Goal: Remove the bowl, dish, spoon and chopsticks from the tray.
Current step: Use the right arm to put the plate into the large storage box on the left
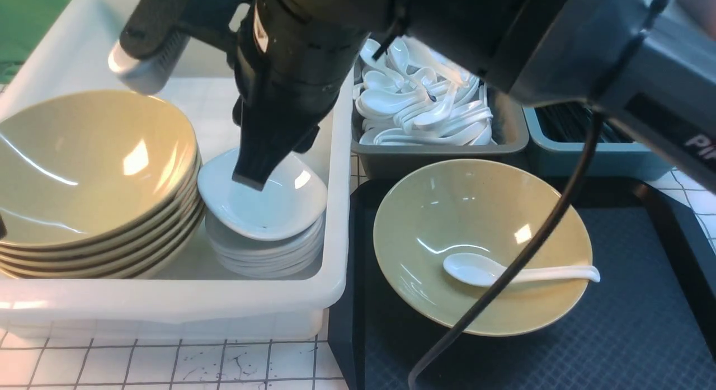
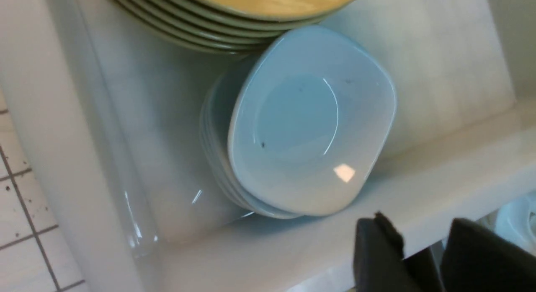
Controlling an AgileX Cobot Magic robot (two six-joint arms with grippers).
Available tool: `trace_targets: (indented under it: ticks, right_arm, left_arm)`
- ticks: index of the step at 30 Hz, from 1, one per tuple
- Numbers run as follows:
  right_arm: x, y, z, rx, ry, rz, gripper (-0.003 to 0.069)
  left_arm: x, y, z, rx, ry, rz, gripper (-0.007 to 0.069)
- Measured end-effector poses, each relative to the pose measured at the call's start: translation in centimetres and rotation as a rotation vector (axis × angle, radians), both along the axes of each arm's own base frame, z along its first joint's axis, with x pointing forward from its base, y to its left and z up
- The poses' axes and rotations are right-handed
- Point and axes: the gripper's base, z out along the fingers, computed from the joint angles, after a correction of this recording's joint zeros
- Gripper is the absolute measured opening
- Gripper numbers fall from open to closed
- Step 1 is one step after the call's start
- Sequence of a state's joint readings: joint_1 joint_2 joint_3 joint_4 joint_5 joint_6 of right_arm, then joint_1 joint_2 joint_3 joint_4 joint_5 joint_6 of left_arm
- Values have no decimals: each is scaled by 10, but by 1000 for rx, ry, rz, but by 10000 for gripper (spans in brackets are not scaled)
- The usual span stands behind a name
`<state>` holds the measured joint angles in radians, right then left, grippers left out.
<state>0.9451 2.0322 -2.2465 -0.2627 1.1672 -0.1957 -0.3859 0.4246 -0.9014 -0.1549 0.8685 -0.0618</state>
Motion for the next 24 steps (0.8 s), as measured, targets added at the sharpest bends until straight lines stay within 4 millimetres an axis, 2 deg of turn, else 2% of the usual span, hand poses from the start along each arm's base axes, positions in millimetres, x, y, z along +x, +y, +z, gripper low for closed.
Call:
trace_targets:
  ticks: [1,2,5,15,19,24]
  right_arm:
    - [5,3,-8,3,17,-27,97]
    - [10,6,-16,10,26,-44,70]
    - [25,15,-40,22,46,-78,31]
    - [70,30,-101,228,220,-144,24]
    - [76,35,-122,255,286,-141,24]
    - [79,39,-134,261,305,-140,24]
  left_arm:
    - [0,0,0,-4,1,-3,-1]
    - [0,0,0,-3,1,-3,-1]
    - [0,0,0,-1,0,-3,-1]
    - [2,3,0,17,-5,36,-1]
    - [2,4,0,19,-9,44,-1]
    - [2,4,1,18,-19,47,-1]
